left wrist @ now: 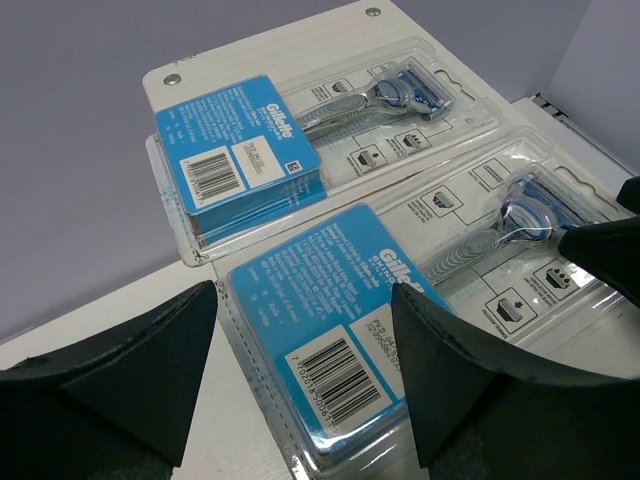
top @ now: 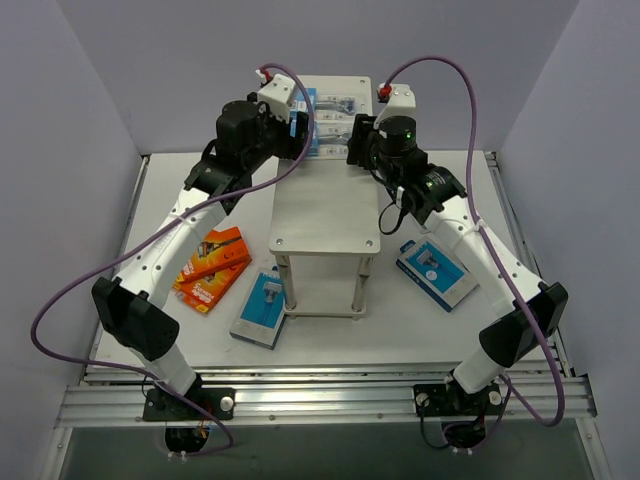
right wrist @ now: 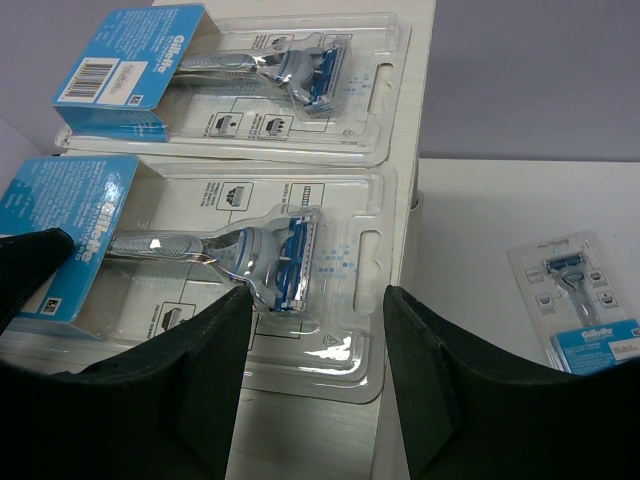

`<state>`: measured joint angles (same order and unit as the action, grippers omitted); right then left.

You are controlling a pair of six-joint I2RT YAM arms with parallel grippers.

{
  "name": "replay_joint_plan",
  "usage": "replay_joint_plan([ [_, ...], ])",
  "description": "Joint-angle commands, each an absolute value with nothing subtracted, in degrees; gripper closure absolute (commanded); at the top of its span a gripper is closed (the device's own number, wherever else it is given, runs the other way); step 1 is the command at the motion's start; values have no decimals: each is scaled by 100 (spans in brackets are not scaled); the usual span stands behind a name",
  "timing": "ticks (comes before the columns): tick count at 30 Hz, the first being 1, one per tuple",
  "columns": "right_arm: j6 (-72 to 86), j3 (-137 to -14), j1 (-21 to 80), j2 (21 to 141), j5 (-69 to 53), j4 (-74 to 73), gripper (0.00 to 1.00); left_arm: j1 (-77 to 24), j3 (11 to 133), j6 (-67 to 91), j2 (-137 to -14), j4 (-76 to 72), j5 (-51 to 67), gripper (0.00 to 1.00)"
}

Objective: Place and organize the shaving razors onto the shelf

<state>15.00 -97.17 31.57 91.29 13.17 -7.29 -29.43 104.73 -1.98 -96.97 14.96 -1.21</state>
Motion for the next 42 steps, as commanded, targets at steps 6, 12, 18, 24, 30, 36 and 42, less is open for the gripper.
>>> replay_joint_plan([
  [6,1758,-9492,3322,9299,1292,-1266,51,-2813,10213,-290,-9475,1899,-114,21],
  [12,1802,-9457,3296,9369,1450,-1248,51,-2742,10529,-343,-9720,1977,-44,21],
  [18,1793,-9510,3208,9474,1441,-1248,52,-2725,10906,-352,-10019,2039,-17,21],
  [24,1775,-9598,3111,9597,1380,-1195,52,-2716,11170,-387,-10239,2092,-61,21],
  [30,1723,-9764,2971,9756,1310,-1186,52,-2716,11285,-448,-10362,2101,-70,21],
  [36,1740,-9765,2821,9843,1151,-1081,52,-2698,11434,-527,-10511,2127,-88,21],
  [42,1705,-9896,2804,9984,1108,-1046,52,-2646,11803,-571,-10749,2241,-97,21],
])
